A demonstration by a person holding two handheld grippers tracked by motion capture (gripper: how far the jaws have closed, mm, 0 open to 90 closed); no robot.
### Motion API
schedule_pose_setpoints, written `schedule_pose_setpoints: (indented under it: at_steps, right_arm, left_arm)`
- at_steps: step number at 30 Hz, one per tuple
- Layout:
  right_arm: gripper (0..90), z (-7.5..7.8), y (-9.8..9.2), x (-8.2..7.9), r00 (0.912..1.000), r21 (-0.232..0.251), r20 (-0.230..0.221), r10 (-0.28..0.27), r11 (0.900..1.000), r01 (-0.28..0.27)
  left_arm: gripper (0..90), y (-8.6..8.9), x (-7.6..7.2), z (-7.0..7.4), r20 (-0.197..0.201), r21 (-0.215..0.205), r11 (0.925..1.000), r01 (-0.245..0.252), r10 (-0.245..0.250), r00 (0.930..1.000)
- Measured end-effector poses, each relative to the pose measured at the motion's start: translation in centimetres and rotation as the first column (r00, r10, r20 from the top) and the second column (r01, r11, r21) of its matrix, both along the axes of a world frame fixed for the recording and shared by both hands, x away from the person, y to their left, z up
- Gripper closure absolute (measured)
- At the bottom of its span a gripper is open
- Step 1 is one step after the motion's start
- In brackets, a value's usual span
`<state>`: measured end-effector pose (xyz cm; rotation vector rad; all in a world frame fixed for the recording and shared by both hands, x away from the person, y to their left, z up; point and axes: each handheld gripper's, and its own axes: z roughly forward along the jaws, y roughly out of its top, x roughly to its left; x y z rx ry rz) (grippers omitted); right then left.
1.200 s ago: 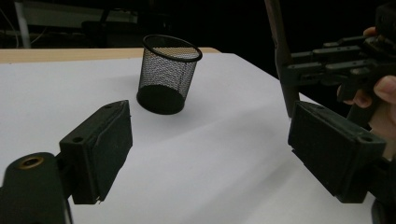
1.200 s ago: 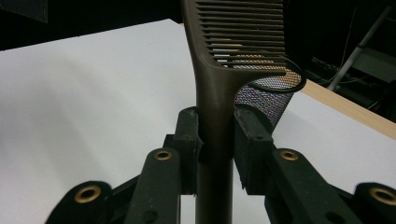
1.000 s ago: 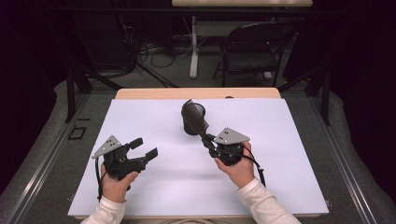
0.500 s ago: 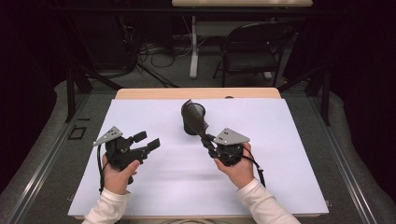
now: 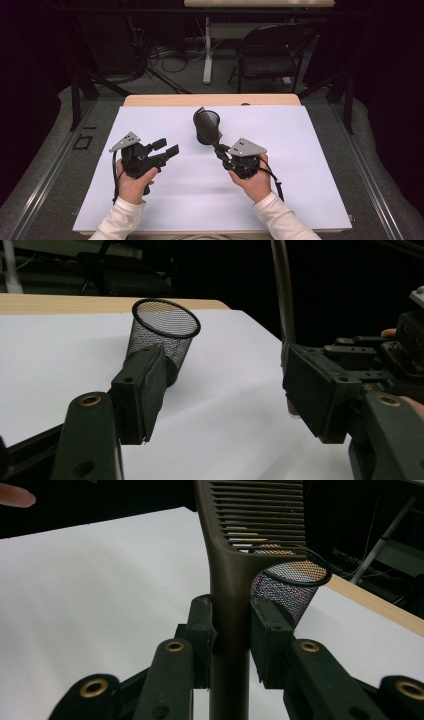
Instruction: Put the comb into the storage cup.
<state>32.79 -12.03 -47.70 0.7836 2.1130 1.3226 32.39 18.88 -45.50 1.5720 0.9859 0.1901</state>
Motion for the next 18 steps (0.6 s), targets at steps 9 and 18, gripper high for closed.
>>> schedule_pose_setpoints:
  at_steps: [9,18]
  right_arm:
    - [72.8,-0.1,0.2,-0.1,1.0000,0.000,0.001,0.005,1.000,-0.005]
    - [72.8,-0.3,0.4,-0.2,1.0000,0.000,0.005,0.008,1.000,-0.008]
  left_arm:
    - [34.5,-1.0,0.6,0.8,-0.005,-0.010,0.9998,0.017,-0.017,0.9998]
    - [36.0,-2.0,1.0,1.7,-0.008,-0.005,0.9990,0.044,-0.044,0.9990]
